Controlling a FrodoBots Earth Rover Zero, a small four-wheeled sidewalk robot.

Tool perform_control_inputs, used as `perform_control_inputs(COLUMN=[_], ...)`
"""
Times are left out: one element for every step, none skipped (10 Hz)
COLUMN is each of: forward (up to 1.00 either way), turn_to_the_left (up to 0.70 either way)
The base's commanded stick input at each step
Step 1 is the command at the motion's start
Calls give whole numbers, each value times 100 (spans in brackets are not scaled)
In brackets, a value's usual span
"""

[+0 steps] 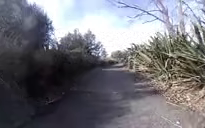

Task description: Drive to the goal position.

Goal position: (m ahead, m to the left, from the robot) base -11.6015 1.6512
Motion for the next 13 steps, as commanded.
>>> perform_control_inputs(forward=[45,45,45,45,45,45,45,45,45,45,45,45,45], turn_to_the_left=[-27,-27,-27,-27,-27,-25,-18,-10,0,0,0,0,0])
